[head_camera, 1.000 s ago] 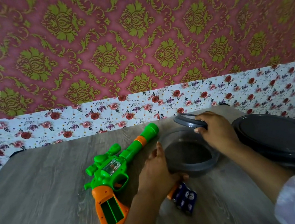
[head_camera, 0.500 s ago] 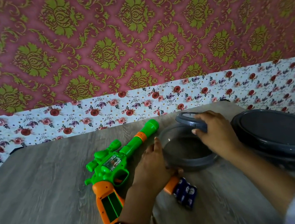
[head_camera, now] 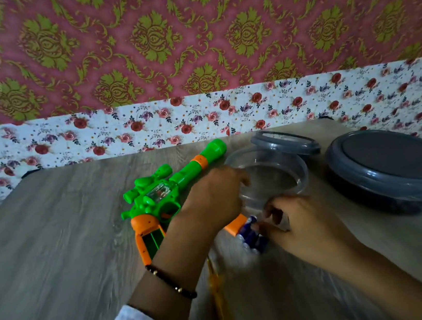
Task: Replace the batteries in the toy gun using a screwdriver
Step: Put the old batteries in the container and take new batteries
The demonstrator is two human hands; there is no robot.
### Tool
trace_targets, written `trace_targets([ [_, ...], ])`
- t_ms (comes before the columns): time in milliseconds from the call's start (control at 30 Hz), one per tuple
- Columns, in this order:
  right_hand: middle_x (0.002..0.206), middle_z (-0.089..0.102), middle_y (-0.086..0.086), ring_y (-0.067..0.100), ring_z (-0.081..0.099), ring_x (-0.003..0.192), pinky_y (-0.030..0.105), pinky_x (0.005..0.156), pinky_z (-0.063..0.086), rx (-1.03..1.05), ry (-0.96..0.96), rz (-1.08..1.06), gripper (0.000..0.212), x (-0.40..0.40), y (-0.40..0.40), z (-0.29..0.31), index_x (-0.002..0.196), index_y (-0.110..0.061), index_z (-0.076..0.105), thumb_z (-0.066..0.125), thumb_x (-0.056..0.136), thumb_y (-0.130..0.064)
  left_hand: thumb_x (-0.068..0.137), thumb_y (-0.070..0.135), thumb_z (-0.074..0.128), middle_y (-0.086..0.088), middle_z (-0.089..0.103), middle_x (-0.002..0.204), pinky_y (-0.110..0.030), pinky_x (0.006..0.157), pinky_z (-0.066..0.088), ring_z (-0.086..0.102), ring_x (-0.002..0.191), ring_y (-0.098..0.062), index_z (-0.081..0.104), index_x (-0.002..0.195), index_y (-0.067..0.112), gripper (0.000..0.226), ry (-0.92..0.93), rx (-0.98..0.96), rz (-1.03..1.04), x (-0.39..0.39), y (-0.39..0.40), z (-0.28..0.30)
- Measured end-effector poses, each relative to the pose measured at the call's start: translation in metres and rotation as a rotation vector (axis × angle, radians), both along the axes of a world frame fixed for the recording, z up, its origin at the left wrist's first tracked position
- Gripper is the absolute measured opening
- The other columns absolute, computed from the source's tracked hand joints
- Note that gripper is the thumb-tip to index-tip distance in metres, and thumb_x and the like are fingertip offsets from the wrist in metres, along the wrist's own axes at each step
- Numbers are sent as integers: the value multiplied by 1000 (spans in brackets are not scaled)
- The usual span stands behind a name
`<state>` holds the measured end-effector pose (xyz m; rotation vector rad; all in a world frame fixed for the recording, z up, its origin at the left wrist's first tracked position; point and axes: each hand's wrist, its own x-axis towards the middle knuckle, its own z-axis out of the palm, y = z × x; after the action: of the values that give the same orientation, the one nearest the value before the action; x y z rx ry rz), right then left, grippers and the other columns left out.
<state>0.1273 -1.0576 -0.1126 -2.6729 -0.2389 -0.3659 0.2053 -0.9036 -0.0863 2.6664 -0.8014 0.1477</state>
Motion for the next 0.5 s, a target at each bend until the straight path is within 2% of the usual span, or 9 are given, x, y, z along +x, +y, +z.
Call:
trace_targets([
  [133,85,51,-12,7,52,79,24,64,41,-90,74,-10,52,-1,0,-4,90,-29,52,52,66,-75,76,6,67,5,58,95,-28,81,48,60,95,-17,65,101,22,29,21,-17,-33,-4,10,14],
  [233,102,55,-11,9,53,96,25,74,44,-168,146,2,74,1,2,-13,99,-29,51,44,54,-87,75,13,73,6,53,98,-24,81,43,56,101,-16,59,118,30,49,153,143,-48,-10,13,12],
  [333,131,47,-8,14,44,120,27,91,41,-199,183,10,85,-1,5,-17,127,-31,46,54,59,-82,75,15,75,1,58,115,-23,81,37,54,111,-18,51,132,33,64,232,266,-93,-12,6,4],
  [400,138,41,-6,16,39,125,27,94,38,-180,174,12,87,-2,7,-17,136,-34,38,57,63,-78,76,16,75,0,57,125,-24,82,38,54,114,-19,48,135,34,68,256,307,-115,-12,0,0],
  [500,140,41,-6,16,38,126,26,96,36,-175,133,13,84,-2,10,-19,138,-34,35,57,67,-74,76,16,75,-1,55,131,-30,88,45,55,113,-21,47,137,33,69,247,328,-147,-10,-4,-8],
])
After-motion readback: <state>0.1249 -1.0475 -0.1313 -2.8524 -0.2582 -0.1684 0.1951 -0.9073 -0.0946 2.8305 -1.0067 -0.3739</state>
